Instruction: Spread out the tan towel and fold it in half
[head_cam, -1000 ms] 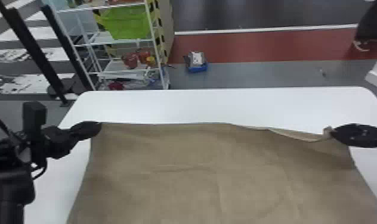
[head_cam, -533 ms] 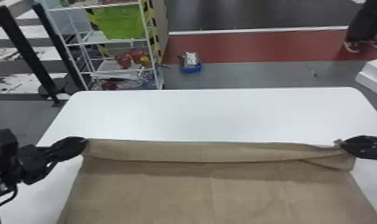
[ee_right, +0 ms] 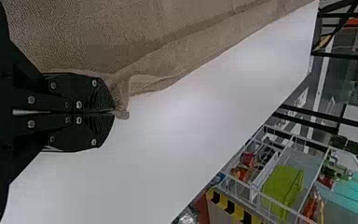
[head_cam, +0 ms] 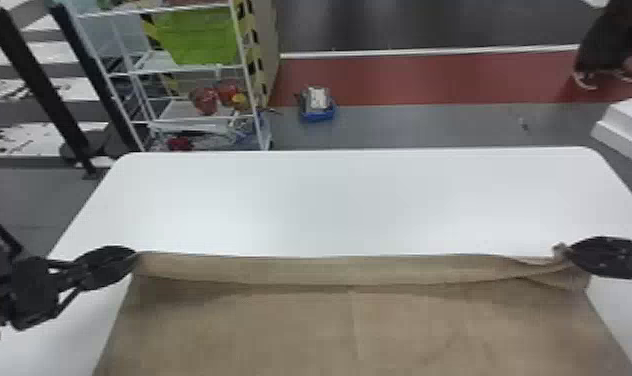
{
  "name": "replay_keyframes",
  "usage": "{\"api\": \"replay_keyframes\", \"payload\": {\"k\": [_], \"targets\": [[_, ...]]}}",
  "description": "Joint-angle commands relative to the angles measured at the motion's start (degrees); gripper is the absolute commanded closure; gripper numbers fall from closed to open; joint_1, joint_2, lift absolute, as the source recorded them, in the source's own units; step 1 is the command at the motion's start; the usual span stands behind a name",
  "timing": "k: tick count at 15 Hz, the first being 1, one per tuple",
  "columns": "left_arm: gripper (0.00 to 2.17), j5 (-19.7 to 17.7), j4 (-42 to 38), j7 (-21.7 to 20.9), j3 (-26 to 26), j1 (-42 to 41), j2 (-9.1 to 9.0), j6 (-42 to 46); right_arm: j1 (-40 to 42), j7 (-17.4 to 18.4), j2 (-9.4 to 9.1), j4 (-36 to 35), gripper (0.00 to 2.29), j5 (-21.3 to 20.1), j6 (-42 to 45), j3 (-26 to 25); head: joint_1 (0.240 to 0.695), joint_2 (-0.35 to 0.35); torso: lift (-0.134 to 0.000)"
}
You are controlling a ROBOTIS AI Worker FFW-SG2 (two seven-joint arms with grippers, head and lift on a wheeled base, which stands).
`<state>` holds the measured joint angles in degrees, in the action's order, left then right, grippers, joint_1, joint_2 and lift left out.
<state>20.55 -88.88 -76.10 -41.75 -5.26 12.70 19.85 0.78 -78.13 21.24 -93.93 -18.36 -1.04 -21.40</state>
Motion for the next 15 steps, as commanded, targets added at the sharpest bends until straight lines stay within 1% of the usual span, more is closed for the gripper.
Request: {"api": "replay_keyframes", "payload": {"k": [1, 2, 3, 6, 7, 8, 9, 11, 12, 13, 14, 15], "targets": [[1.07, -1.9, -1.8, -0.2, -2.8, -3.1, 0.13, 3.6, 2.8, -0.2, 0.38, -4.7, 1.43, 0.3, -1.4, -1.9, 0.695, 0.112, -0.134], [1.07, -1.9, -1.6, -0.2, -3.3, -4.1, 0.31, 5.1, 4.6, -0.2, 1.17, -5.1, 1.43, 0.2, -1.4, -2.0, 0.695, 0.114, -0.134], [1.07, -1.5, -1.3, -0.2, -3.5, -4.8, 0.4, 6.9, 5.7, -0.2, 1.43, -5.0, 1.43, -0.3, -0.7, -1.5, 0.695, 0.117, -0.134], [1.06, 1.7, -0.9, -0.3, -2.6, -5.8, 0.48, 8.8, 8.2, -0.2, 1.08, -4.4, 1.43, -1.5, 0.9, 1.2, 0.695, 0.13, -0.134], [0.94, 2.8, -0.9, -0.3, -2.4, -6.2, 0.4, 10.6, 8.5, -0.2, 0.99, -4.4, 1.43, -1.9, 0.9, 2.1, 0.695, 0.137, -0.134], [0.92, 3.4, -0.9, -0.5, -2.2, -7.0, 0.4, 13.1, 8.6, -0.2, 0.99, -4.7, 1.43, -2.0, 0.9, 2.2, 0.695, 0.15, -0.134], [0.93, 3.1, -1.1, -1.1, -2.3, -7.5, 0.4, 15.3, 8.9, -0.2, 0.99, -5.4, 1.43, -1.6, 0.9, 1.9, 0.695, 0.154, -0.134], [0.95, 1.5, -1.9, -1.5, -4.3, -8.4, -0.13, 18.0, 8.9, -0.2, 0.99, -8.0, 1.43, 0.3, -0.5, -1.2, 0.695, 0.151, -0.134], [1.09, 0.4, -2.6, -1.8, -5.4, -9.2, -0.22, 18.9, 8.9, -0.2, 1.08, -9.6, 1.43, 0.7, -1.4, -2.9, 0.695, 0.148, -0.134], [1.09, -1.0, -3.1, -3.6, -6.1, -9.9, -0.22, 19.0, 8.9, -0.2, 1.35, -10.8, 1.43, 1.8, -2.3, -4.3, 0.695, 0.142, -0.134], [1.09, -1.7, -3.9, -4.7, -7.0, -10.8, -0.48, 19.4, 9.2, -0.2, 1.43, -11.5, 1.43, 2.3, -3.1, -4.7, 0.695, 0.129, -0.134], [1.09, -2.6, -4.3, -5.0, -7.2, -12.2, -0.48, 21.5, 10.9, -0.2, 2.05, -12.1, 1.43, 2.1, -3.0, -4.8, 0.695, 0.123, -0.134]]}}
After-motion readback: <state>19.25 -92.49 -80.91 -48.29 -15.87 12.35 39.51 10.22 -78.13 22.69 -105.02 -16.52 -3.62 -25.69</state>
